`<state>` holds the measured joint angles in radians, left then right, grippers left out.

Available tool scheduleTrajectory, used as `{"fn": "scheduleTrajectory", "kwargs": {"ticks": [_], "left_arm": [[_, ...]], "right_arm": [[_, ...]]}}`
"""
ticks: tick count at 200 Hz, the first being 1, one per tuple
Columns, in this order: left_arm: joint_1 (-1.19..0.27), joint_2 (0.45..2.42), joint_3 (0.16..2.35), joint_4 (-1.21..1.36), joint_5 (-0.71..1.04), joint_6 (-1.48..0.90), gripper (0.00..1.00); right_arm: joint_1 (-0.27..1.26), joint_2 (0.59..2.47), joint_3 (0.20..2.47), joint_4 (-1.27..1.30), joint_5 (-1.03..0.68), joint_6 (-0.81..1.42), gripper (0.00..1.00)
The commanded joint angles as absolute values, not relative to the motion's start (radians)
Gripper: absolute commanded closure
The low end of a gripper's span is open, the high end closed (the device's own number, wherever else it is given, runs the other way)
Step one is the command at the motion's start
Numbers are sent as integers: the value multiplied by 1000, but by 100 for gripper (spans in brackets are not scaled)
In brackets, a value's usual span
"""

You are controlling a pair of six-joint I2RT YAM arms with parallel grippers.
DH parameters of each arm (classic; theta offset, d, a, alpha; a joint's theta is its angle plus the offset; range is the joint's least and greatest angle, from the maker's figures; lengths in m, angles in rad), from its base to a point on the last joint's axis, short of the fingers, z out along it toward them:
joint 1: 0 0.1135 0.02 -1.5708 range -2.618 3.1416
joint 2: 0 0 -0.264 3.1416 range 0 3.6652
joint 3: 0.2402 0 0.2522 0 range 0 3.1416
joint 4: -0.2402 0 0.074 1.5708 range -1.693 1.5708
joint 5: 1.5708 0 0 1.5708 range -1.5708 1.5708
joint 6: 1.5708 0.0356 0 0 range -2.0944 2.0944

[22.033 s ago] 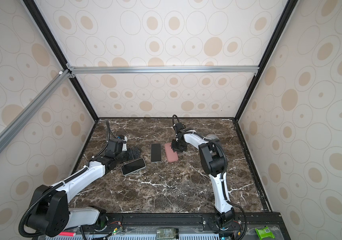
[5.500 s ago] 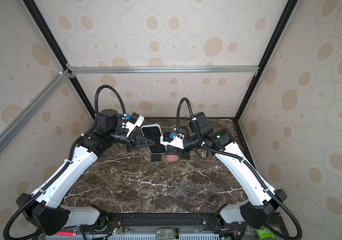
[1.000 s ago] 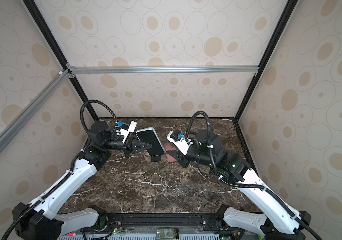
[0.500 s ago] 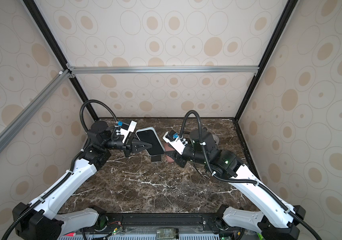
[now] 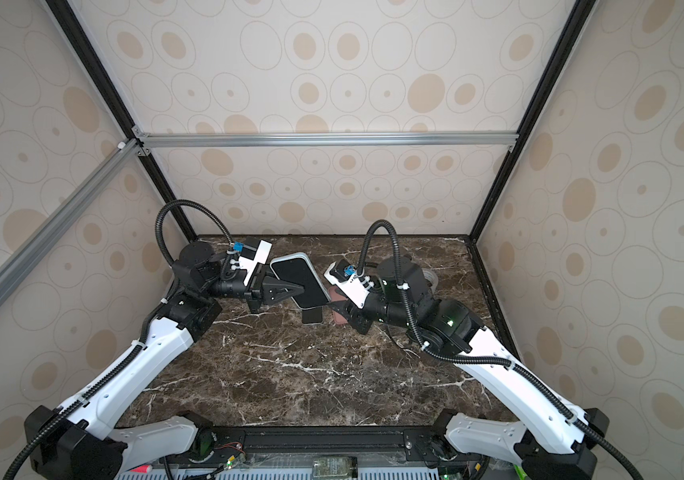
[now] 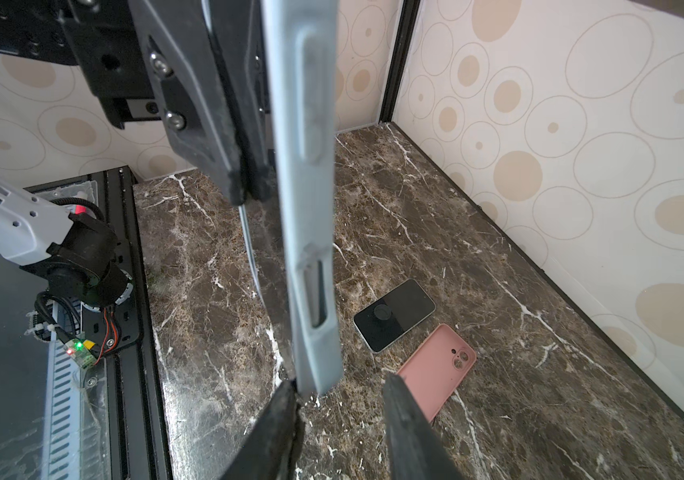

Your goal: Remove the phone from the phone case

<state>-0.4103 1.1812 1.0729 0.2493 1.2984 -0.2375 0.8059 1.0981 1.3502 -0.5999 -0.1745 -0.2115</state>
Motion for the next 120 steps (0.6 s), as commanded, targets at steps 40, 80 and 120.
{"fn": "scheduleTrajectory", "kwargs": {"ticks": [40, 80, 120], "left_arm": [[-416, 1154, 1108, 274, 1339, -227, 100], [-416, 1149, 1101, 275, 1338, -238, 100], [-416, 1150, 1100, 275, 1338, -239, 100]], "right_arm": [[802, 1066, 1341, -590, -133, -231, 63], [801, 1094, 1344, -574, -166, -228, 64], [801, 1099, 1344, -571, -185, -227, 63]]}}
